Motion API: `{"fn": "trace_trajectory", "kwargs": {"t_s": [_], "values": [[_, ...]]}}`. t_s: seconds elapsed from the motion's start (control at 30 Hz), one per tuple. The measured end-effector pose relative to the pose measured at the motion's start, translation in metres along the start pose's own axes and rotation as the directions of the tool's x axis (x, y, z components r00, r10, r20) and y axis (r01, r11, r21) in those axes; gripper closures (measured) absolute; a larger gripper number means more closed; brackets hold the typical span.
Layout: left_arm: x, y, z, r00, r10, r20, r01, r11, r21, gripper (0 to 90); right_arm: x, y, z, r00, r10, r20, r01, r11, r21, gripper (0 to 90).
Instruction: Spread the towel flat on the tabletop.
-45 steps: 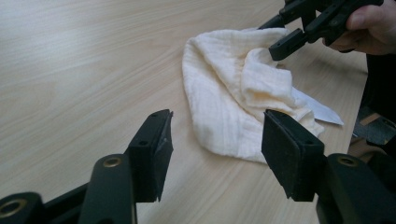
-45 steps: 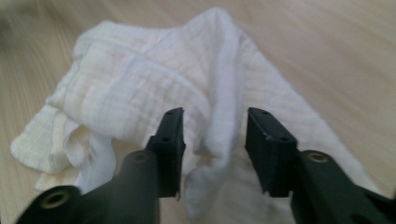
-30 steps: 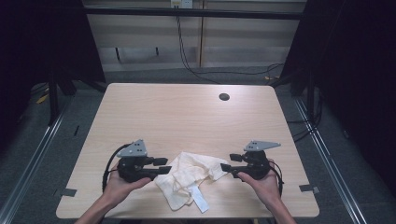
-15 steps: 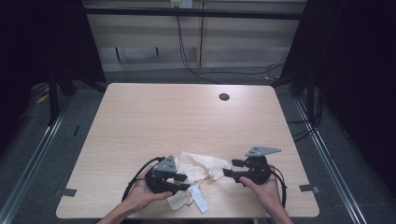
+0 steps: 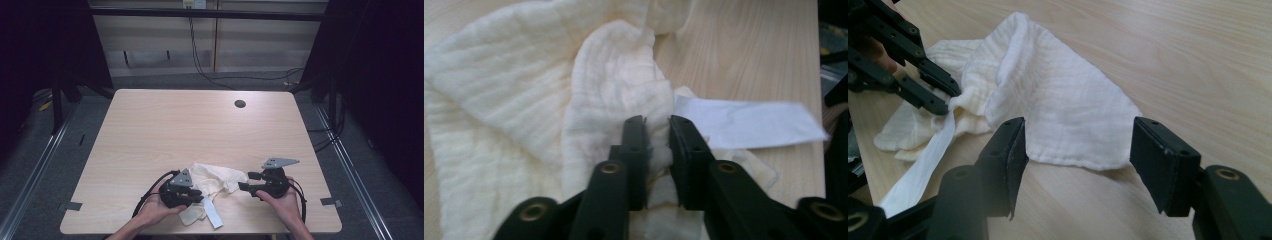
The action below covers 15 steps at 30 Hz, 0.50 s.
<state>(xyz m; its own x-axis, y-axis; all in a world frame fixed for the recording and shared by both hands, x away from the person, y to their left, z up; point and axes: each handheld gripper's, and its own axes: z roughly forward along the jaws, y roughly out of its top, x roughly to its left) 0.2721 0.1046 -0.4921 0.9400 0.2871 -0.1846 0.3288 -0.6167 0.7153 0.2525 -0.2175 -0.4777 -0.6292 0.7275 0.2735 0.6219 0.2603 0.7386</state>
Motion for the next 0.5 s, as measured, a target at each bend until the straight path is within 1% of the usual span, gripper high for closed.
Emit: {"fn": "trace_trajectory", "kwargs": {"t_s": [0.03,0.07,0.1,0.13,0.2,0.23,0.27,0.3,0.33,0.37,0.43,0.47,0.5], "values": [[0.001,0.001,-0.002,0.9998,-0.012,0.013,0.012,0.9999,0.000,81.2,0.000,0.000,0.000,1.0000,0.002,-0.003,-0.002,1.0000,0.001,39.2],[0.003,0.001,-0.003,0.9993,-0.026,0.028,0.026,0.9995,-0.018,81.9,-0.001,-0.001,0.000,1.0000,-0.002,0.001,0.002,1.0000,0.003,39.2],[0.004,0.003,-0.005,0.9978,-0.043,0.051,0.045,0.9984,-0.036,82.2,-0.001,-0.001,0.000,1.0000,-0.005,0.005,0.005,1.0000,0.007,39.2],[0.004,0.004,-0.008,0.9967,-0.053,0.062,0.056,0.9971,-0.051,83.7,-0.002,-0.002,0.000,1.0000,-0.004,0.007,0.004,1.0000,0.007,39.0],[0.005,0.007,-0.013,0.9964,-0.055,0.064,0.060,0.9956,-0.073,83.9,-0.002,-0.002,0.000,1.0000,-0.003,0.009,0.002,1.0000,0.008,38.9],[0.006,0.008,-0.016,0.9959,-0.055,0.072,0.062,0.9940,-0.091,84.0,-0.002,-0.002,-0.001,0.9999,-0.001,0.010,0.001,1.0000,0.010,38.6],[0.007,0.009,-0.024,0.9964,-0.062,0.058,0.069,0.9905,-0.119,84.6,-0.003,-0.003,-0.002,0.9999,0.004,0.012,-0.004,1.0000,0.001,38.5],[0.007,0.009,-0.024,0.9964,-0.062,0.058,0.069,0.9905,-0.119,84.7,-0.003,-0.003,-0.002,0.9999,0.004,0.012,-0.004,1.0000,0.001,38.5],[0.008,0.010,-0.029,0.9964,-0.065,0.055,0.071,0.9894,-0.127,84.7,-0.003,-0.003,-0.003,0.9999,0.001,0.013,-0.001,1.0000,-0.004,38.5],[0.010,0.010,-0.034,0.9965,-0.066,0.052,0.073,0.9864,-0.147,84.8,-0.003,-0.003,-0.004,0.9998,0.005,0.017,-0.005,1.0000,-0.002,38.5],[0.013,0.010,-0.043,0.9965,-0.071,0.044,0.077,0.9829,-0.167,84.9,-0.004,-0.003,-0.005,0.9999,0.006,0.016,-0.005,1.0000,-0.008,38.6],[0.015,0.010,-0.048,0.9963,-0.076,0.039,0.082,0.9801,-0.181,84.8,-0.004,-0.003,-0.005,0.9998,0.007,0.017,-0.007,1.0000,-0.006,39.2],[0.020,0.006,-0.057,0.9952,-0.094,0.027,0.097,0.9747,-0.201,84.8,-0.005,-0.003,-0.006,0.9999,0.003,0.010,-0.003,0.9999,-0.010,41.6]]}}
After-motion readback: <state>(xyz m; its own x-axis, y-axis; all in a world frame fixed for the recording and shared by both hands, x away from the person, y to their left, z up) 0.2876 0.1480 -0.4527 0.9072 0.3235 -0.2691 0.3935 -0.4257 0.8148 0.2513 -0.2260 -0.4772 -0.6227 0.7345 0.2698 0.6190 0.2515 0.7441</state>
